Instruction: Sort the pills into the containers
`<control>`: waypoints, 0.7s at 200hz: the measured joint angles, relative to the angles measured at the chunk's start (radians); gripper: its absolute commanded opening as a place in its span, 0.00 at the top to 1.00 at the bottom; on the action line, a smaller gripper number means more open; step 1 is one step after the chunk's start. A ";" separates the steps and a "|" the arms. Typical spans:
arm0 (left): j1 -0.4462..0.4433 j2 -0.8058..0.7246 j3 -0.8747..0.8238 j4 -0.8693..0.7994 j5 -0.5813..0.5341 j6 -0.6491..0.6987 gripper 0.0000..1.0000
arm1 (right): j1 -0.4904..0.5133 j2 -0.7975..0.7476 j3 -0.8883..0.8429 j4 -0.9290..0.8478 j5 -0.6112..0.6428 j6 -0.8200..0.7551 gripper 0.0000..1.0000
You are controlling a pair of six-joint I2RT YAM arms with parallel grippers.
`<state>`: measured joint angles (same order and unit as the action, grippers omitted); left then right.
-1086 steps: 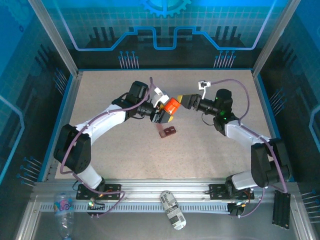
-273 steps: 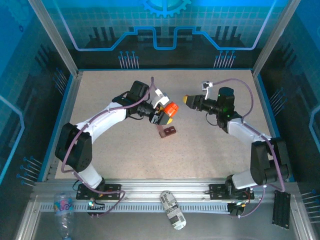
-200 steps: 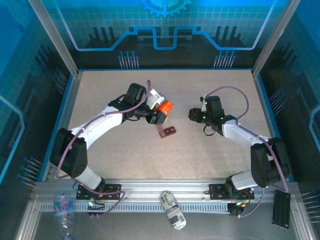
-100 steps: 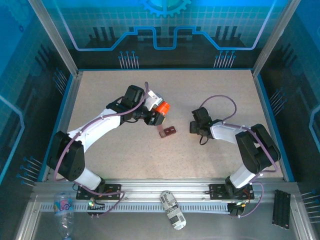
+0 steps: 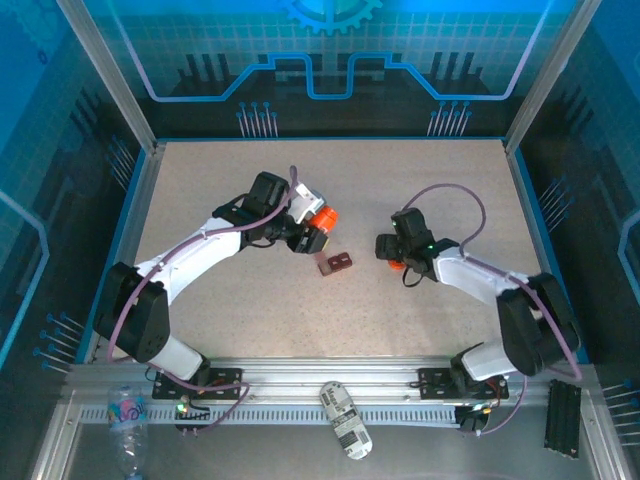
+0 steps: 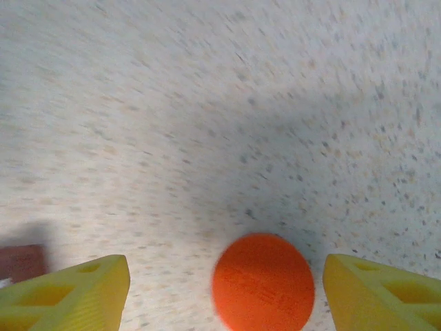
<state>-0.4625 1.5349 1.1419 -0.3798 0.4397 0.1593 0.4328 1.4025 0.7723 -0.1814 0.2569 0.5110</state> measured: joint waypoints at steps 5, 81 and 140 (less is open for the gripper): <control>0.000 0.000 0.000 -0.011 -0.002 0.000 1.00 | -0.001 -0.014 0.012 -0.009 -0.021 -0.008 0.25; 0.000 -0.008 -0.015 -0.135 -0.037 0.027 1.00 | 0.004 0.091 0.122 -0.014 -0.364 -0.065 0.29; -0.015 -0.011 -0.096 -0.153 -0.048 0.022 1.00 | 0.038 0.192 0.127 0.018 -0.441 -0.083 0.32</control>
<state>-0.4774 1.5242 1.0462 -0.5331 0.3912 0.1814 0.4709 1.5940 0.8997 -0.1635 -0.1844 0.4278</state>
